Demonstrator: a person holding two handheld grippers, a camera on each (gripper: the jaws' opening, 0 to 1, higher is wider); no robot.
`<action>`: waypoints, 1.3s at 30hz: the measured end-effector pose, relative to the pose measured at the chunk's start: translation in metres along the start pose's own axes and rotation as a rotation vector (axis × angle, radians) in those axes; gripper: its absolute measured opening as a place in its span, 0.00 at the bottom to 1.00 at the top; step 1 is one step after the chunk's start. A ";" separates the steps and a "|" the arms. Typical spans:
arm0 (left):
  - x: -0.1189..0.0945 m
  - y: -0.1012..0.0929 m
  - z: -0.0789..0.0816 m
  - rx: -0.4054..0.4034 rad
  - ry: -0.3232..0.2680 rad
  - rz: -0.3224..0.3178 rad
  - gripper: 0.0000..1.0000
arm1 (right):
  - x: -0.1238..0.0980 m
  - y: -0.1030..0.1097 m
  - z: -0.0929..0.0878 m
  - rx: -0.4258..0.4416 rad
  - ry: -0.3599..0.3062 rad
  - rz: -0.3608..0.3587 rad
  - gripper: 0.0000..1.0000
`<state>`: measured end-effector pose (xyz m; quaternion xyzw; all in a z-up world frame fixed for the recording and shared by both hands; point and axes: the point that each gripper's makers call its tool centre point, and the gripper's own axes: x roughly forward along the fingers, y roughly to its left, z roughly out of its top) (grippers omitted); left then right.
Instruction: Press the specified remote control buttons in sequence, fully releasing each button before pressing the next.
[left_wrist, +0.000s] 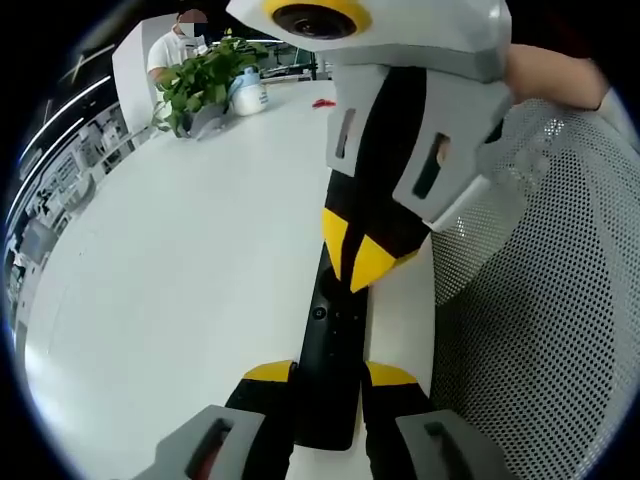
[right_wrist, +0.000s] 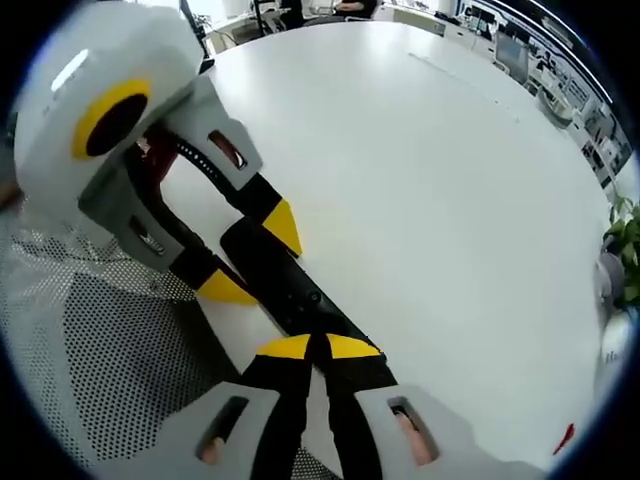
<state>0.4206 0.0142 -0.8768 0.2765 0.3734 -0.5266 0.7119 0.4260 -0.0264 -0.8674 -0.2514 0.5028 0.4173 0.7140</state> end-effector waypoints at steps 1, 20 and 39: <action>0.000 0.000 0.000 0.000 0.000 0.000 0.25 | 0.000 0.000 0.000 0.001 -0.001 0.001 0.05; 0.000 0.000 0.000 0.000 0.003 0.000 0.25 | 0.003 -0.001 0.000 -0.082 0.031 -0.050 0.02; -0.001 0.000 0.000 0.007 0.004 0.000 0.25 | 0.003 -0.003 0.000 -0.040 -0.001 -0.055 0.00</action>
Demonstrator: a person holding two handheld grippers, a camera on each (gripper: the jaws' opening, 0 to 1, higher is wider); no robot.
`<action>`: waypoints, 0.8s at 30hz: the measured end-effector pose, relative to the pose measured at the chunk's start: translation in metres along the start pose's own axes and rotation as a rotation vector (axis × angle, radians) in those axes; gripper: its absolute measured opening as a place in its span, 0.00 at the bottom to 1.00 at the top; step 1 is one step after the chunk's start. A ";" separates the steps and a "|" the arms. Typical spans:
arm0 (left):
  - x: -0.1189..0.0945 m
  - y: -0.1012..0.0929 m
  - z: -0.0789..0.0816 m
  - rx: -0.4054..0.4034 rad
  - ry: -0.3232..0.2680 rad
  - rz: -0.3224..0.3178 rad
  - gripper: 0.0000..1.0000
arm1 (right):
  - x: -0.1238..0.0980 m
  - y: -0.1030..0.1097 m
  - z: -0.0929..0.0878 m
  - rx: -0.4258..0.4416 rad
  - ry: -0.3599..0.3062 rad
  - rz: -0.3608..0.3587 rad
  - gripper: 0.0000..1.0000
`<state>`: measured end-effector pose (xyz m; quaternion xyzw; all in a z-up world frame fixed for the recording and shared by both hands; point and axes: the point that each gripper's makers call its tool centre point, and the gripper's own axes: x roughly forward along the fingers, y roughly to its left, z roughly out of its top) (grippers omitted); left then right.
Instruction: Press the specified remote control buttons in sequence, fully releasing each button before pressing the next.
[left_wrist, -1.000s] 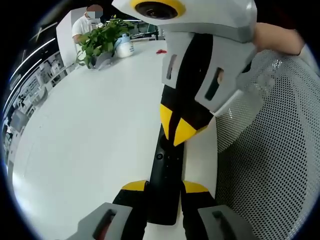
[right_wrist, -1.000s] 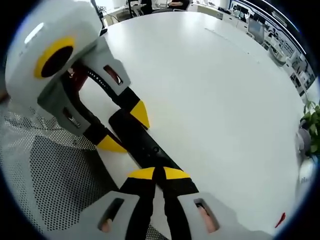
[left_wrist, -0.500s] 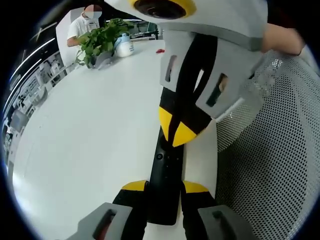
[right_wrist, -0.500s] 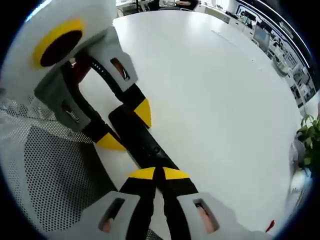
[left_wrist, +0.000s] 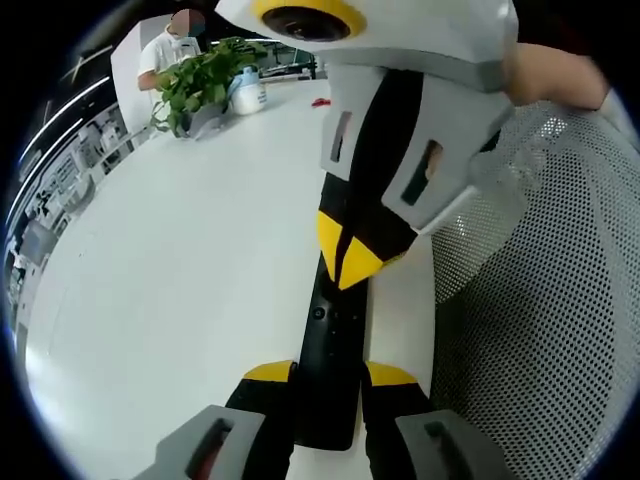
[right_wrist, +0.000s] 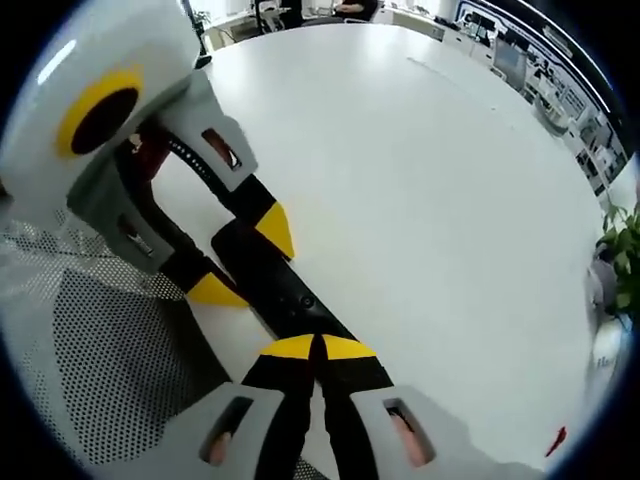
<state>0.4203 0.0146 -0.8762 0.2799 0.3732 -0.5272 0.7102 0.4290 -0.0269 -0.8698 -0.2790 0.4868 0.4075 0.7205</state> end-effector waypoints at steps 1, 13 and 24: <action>0.000 0.000 0.000 0.002 0.001 0.000 0.25 | 0.000 0.000 0.000 -0.009 0.000 -0.007 0.00; -0.002 -0.004 -0.002 0.016 -0.011 -0.012 0.24 | 0.000 0.001 0.000 0.051 0.014 -0.025 0.00; -0.001 -0.003 -0.001 -0.045 -0.078 0.014 0.25 | 0.001 -0.001 0.000 0.084 0.018 -0.049 0.00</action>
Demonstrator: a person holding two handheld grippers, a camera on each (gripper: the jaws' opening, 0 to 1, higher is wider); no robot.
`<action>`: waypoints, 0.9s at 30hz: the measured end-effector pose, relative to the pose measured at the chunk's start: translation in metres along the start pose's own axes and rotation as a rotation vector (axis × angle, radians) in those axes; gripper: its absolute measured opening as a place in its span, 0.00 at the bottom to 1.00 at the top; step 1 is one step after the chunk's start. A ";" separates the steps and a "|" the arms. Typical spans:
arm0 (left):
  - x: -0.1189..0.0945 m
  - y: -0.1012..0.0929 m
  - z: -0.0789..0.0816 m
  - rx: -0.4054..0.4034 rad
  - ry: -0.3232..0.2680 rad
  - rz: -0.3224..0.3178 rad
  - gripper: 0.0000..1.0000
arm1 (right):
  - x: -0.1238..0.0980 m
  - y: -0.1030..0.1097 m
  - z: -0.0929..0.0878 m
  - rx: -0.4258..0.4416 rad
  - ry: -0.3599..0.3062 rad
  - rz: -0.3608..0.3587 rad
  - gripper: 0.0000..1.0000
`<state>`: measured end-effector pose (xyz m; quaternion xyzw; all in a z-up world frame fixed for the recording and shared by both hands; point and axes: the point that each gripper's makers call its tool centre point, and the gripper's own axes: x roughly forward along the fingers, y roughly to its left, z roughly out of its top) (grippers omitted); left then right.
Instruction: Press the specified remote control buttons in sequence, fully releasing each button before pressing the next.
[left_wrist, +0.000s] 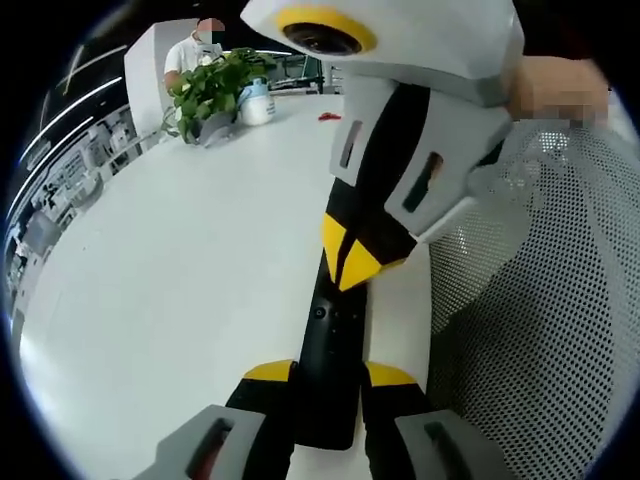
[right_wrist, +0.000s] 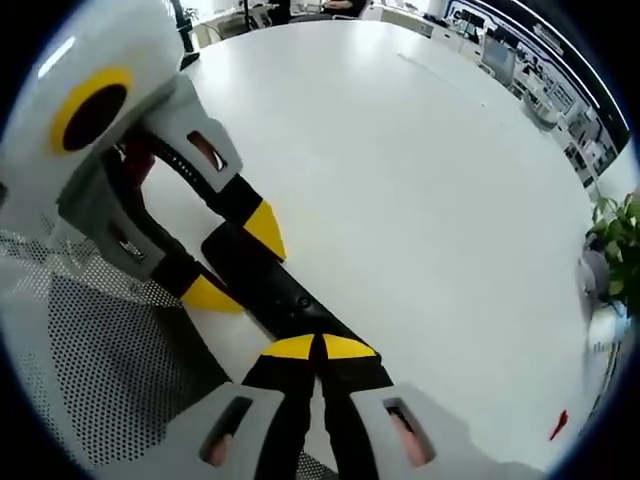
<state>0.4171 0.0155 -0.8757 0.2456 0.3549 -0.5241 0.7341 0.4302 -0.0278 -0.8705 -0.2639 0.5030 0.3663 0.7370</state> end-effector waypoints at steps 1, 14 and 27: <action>0.000 0.000 0.000 0.000 0.001 0.001 0.25 | 0.000 0.000 0.000 0.010 0.002 0.000 0.00; 0.001 -0.003 0.001 -0.044 0.014 0.043 0.25 | -0.001 0.001 -0.003 0.149 -0.012 -0.101 0.00; 0.001 -0.003 0.001 -0.040 0.012 0.043 0.25 | -0.003 -0.001 -0.002 0.132 -0.059 -0.107 0.00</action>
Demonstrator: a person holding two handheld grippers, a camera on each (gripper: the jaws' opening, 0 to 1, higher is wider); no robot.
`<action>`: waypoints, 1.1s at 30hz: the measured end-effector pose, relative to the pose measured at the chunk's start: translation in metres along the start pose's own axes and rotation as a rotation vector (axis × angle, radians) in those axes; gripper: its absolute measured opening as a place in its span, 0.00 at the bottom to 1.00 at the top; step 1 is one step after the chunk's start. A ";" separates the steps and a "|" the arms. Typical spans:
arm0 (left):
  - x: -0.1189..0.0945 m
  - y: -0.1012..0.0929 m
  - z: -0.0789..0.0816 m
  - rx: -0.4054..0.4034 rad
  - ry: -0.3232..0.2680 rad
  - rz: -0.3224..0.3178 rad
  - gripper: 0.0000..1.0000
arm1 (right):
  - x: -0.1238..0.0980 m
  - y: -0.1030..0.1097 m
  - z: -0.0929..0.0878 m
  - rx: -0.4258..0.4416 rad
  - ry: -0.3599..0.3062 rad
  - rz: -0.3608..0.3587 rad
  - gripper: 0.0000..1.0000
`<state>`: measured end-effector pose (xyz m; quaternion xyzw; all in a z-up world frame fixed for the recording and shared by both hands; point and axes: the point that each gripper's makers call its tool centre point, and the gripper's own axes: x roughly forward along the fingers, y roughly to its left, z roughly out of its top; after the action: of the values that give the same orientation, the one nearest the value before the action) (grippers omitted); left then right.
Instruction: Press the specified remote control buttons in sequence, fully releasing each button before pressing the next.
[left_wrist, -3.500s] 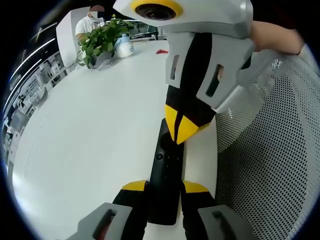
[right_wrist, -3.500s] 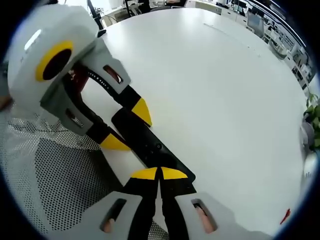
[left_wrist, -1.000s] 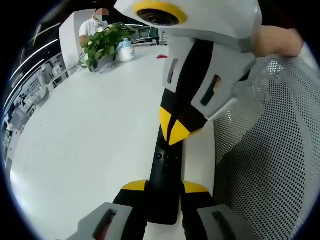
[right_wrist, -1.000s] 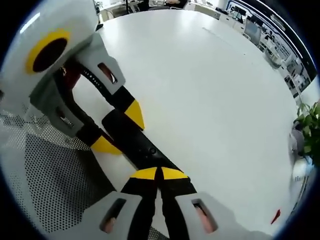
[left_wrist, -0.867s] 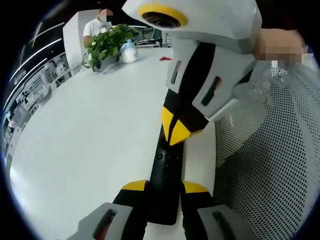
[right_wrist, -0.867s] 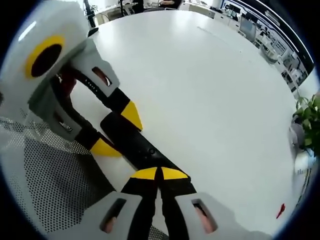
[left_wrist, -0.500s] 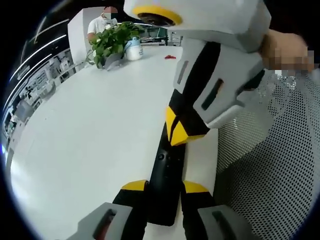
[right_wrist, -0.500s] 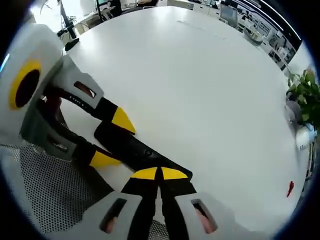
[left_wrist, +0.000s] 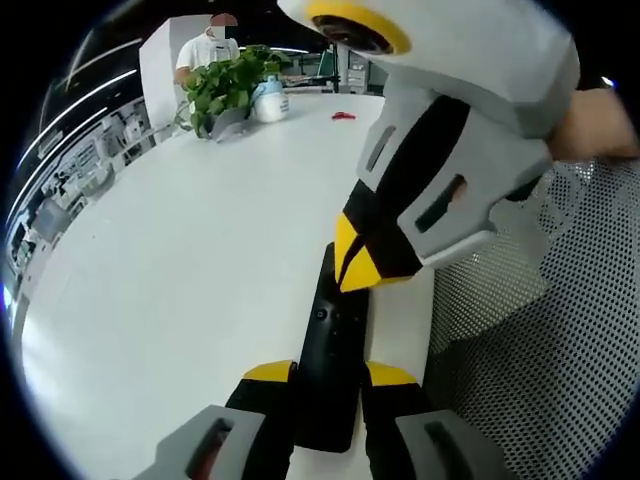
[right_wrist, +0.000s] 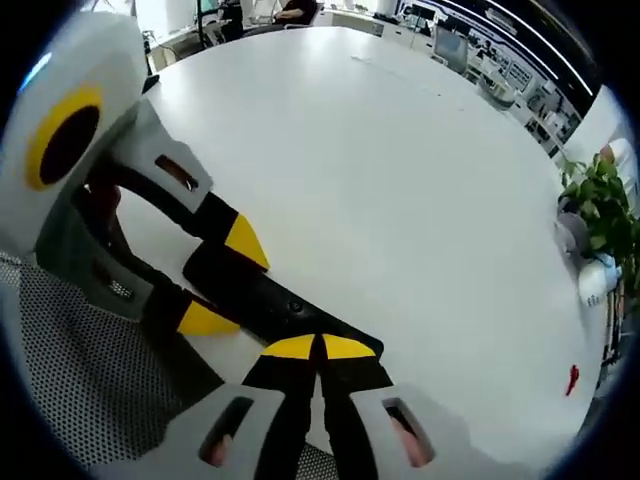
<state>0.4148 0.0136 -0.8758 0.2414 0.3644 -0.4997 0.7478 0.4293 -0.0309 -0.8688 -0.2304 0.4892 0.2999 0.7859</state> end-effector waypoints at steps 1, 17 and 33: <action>0.000 0.000 0.000 0.000 -0.002 0.000 0.25 | 0.000 0.000 0.000 0.001 -0.002 0.003 0.00; -0.001 -0.001 0.000 0.040 -0.018 -0.032 0.25 | -0.001 0.003 0.001 0.042 -0.016 0.037 0.00; -0.003 -0.008 -0.002 0.117 0.003 -0.091 0.24 | -0.002 0.005 -0.002 0.010 0.028 0.054 0.00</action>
<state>0.4068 0.0133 -0.8746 0.2685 0.3462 -0.5532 0.7085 0.4241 -0.0290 -0.8681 -0.2174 0.5076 0.3151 0.7719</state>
